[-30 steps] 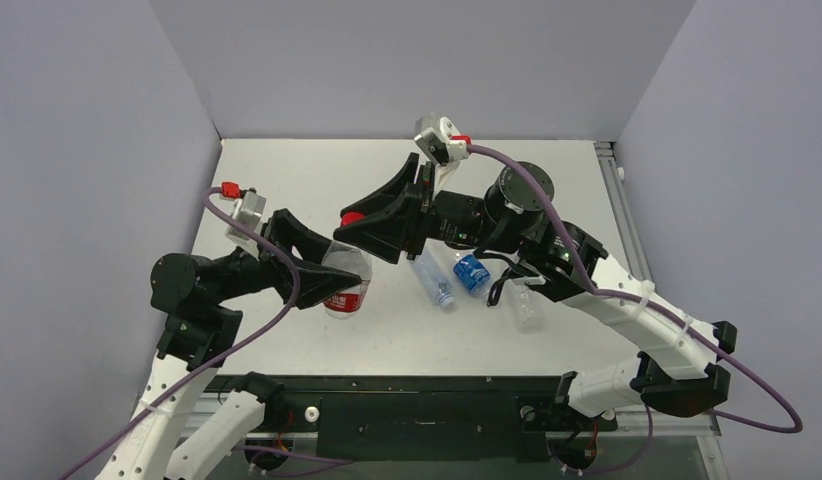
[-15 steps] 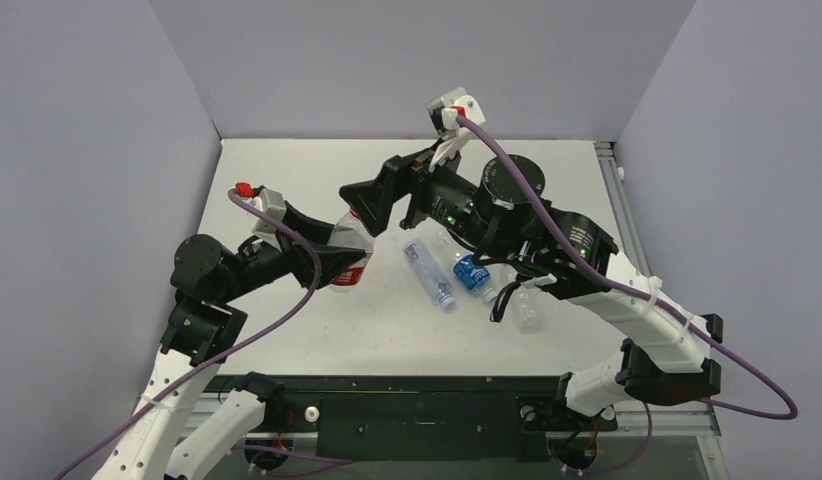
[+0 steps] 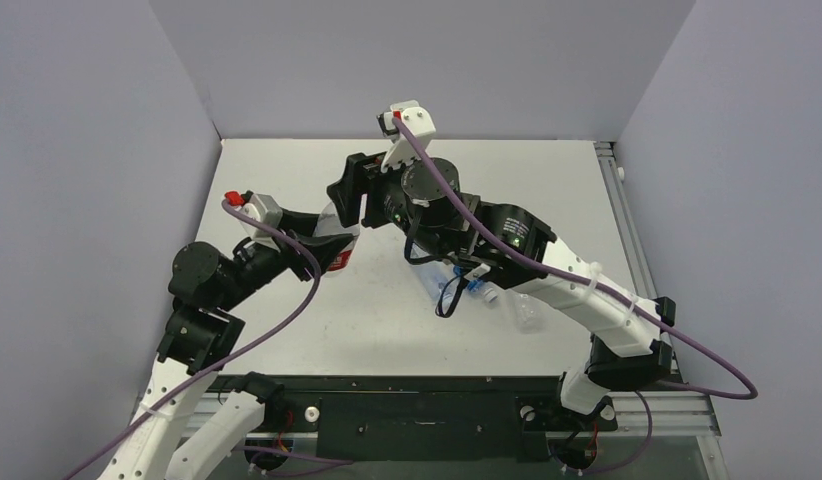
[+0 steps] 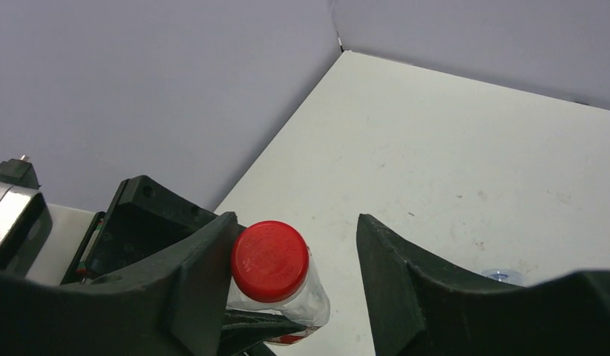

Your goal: Unscrew the bottle caps

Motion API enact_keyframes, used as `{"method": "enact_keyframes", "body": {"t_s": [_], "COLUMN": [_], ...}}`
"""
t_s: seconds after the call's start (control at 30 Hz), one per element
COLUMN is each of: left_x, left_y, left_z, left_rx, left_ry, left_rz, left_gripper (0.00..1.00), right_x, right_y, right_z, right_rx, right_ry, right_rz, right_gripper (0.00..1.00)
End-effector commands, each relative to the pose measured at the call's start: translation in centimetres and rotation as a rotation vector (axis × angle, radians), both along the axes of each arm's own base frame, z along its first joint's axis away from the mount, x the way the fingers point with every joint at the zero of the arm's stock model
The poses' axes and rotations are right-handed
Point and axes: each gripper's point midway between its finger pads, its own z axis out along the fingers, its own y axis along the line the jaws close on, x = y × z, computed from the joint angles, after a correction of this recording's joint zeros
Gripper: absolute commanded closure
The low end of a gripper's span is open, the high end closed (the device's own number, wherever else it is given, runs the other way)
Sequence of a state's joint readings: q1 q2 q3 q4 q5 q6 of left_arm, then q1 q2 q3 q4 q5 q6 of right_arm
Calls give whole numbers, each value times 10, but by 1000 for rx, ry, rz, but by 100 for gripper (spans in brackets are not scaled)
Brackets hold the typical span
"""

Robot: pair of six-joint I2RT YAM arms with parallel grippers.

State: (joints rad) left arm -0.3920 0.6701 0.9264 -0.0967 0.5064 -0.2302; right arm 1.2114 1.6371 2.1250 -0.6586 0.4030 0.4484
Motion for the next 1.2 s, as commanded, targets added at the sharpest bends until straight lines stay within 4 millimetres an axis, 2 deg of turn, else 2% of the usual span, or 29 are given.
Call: {"method": "enact_keyframes", "body": {"t_s": [0.0, 0.1, 0.27, 0.37, 0.4, 0.5, 0.57, 0.6, 0.63, 0.67, 0.73, 0.77, 0.8, 0.83, 0.87, 1.0, 1.03, 1.07, 1.1, 1.13, 1.17], "left_x": [2, 3, 4, 3, 0, -16, -34, -49, -59, -75, -95, -101, -106, -108, -109, -107, -102, -101, -95, -90, -84], "left_y": [3, 3, 2, 0, -2, -11, -20, -27, -30, -35, -39, -39, -39, -39, -39, -39, -39, -38, -38, -38, -37], "left_z": [8, 7, 6, 8, 9, 18, 23, 23, 29, 25, 26, 29, 28, 30, 31, 35, 35, 35, 34, 30, 30], "left_rx": [-15, -18, -23, -37, -41, -84, -102, -92, -111, -88, -88, -103, -97, -100, -98, -101, -101, -101, -102, -93, -97], "left_ry": [-37, -33, -23, -6, -4, 22, 37, 43, 56, 72, 121, 151, 161, 164, 160, 133, 123, 118, 108, 98, 91], "left_rz": [26, 28, 26, 12, -6, -98, -211, -307, -365, -472, -600, -635, -666, -677, -683, -660, -636, -623, -590, -567, -529], "left_gripper": [82, 82, 82, 79, 78, 75, 73, 72, 70, 69, 67, 67, 67, 67, 67, 69, 69, 70, 70, 70, 70], "right_x": [-1, -2, -5, -11, -15, -33, -52, -67, -74, -89, -109, -117, -123, -129, -133, -135, -129, -124, -110, -101, -86], "right_y": [0, 2, 10, 10, 12, 8, 6, 4, 2, -3, -10, -11, -16, -16, -20, -21, -20, -20, -20, -22, -25], "right_z": [24, 23, 18, 25, 25, 42, 51, 55, 60, 65, 69, 65, 71, 65, 70, 62, 59, 57, 57, 54, 56], "right_rx": [117, 136, 150, 173, 170, 174, 175, 181, 188, 199, 211, 210, 229, 227, 246, 252, 248, 239, 234, 218, 215], "right_ry": [3, 10, 30, 11, 8, -59, -104, -119, -148, -175, -207, -205, -221, -211, -219, -205, -198, -192, -189, -178, -180], "right_rz": [7, 27, 84, 144, 188, 319, 449, 537, 578, 653, 750, 806, 827, 871, 888, 910, 875, 848, 764, 710, 612], "right_gripper": [52, 69, 87, 100, 100, 100, 100, 100, 100, 100, 100, 100, 100, 100, 100, 100, 95, 75, 65, 45, 36]}}
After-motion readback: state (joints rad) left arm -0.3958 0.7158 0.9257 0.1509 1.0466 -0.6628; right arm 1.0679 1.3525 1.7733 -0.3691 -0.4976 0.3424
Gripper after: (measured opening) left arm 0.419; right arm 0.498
